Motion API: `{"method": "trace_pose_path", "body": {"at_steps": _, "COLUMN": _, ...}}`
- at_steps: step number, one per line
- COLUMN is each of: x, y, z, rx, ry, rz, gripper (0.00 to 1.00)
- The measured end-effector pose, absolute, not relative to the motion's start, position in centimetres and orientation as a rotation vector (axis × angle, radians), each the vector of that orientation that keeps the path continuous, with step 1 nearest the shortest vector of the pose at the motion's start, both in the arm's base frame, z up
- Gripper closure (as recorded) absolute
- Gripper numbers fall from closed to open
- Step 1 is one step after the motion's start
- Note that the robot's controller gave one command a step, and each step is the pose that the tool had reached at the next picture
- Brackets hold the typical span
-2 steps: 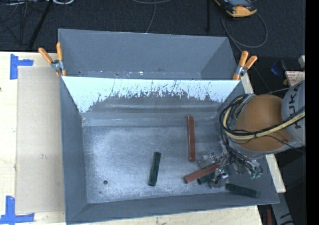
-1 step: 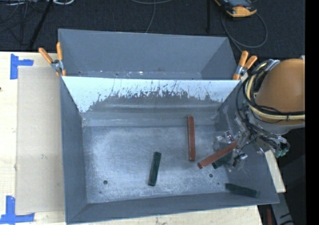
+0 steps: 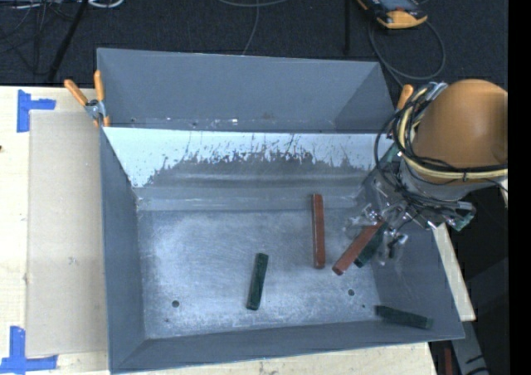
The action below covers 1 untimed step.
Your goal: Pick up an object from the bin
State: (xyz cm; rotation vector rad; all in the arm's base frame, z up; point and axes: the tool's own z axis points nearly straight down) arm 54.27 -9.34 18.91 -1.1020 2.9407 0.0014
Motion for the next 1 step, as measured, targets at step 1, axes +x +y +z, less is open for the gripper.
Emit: {"method": "trace_pose_path", "body": {"at_steps": 1, "x": 57.11, "y": -9.42, "z": 27.1, "rx": -1.456, "ry": 2.775, "rz": -0.005, "gripper": 1.0}}
